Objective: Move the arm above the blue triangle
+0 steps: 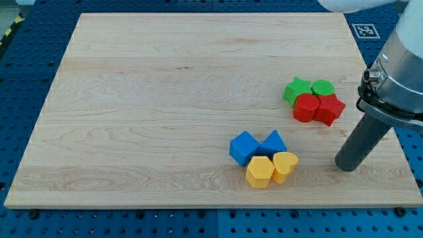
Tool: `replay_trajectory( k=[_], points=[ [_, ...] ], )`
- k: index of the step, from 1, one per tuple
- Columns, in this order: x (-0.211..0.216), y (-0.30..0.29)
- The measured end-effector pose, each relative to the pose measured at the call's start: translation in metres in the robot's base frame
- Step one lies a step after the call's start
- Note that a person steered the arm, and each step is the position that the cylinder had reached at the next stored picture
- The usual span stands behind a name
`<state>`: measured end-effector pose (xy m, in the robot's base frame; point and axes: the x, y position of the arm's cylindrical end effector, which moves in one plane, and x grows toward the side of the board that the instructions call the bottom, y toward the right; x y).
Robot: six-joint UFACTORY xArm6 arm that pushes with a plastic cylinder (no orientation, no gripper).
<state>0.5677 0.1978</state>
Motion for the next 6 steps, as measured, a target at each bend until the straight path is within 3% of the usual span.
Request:
replay_trajectory(
  k=[6],
  points=[
    [-0.038,-0.031]
  ],
)
